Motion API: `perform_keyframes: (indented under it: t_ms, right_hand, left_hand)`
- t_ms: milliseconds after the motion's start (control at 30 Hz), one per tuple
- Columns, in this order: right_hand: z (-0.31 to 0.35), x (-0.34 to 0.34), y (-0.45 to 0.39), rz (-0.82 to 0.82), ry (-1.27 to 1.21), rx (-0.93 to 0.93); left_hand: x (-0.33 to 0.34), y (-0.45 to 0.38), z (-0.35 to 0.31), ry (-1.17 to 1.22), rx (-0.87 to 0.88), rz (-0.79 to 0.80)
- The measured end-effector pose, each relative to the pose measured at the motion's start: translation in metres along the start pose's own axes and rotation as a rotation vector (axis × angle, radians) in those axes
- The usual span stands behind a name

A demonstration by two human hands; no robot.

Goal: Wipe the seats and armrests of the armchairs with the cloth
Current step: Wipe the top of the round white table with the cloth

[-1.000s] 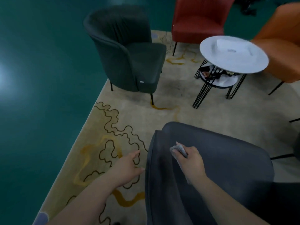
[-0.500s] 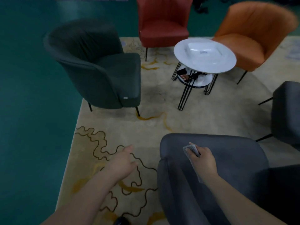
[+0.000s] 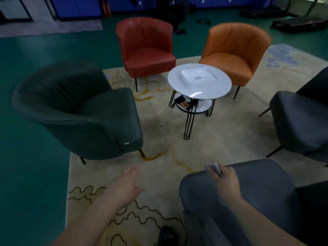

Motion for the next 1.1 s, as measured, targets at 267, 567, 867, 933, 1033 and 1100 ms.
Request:
perform_keyframes:
  t_ms: [267, 567, 867, 933, 1033, 1100]
  right_hand:
    - [0.022, 0.019, -0.101, -0.045, -0.058, 0.090]
    - [0.078, 0.025, -0.191, -0.105, -0.115, 0.099]
    - [0.126, 0.035, -0.281, -0.224, -0.127, 0.168]
    - [0.137, 0.035, -0.303, -0.253, -0.131, 0.162]
    - [0.149, 0.035, -0.336, -0.275, -0.153, 0.177]
    - [0.156, 0.033, -0.356, -0.295, -0.163, 0.154]
  left_hand:
    - [-0.046, -0.107, -0.004, -0.137, 0.071, -0.026]
    - [-0.100, -0.204, 0.000, -0.200, 0.107, 0.024]
    - [-0.168, -0.336, -0.010, -0.232, 0.263, 0.032]
    - [-0.182, -0.363, -0.016, -0.237, 0.284, 0.037]
    - [-0.201, -0.397, -0.032, -0.278, 0.325, 0.026]
    - [-0.210, -0.417, -0.043, -0.304, 0.343, 0.010]
Point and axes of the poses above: each hand's wrist, its own y-axis away from the middle knuckle, its own x-axis out of the palm, z = x × y, the point moved 7 cm from there along -y, towards the middle knuckle
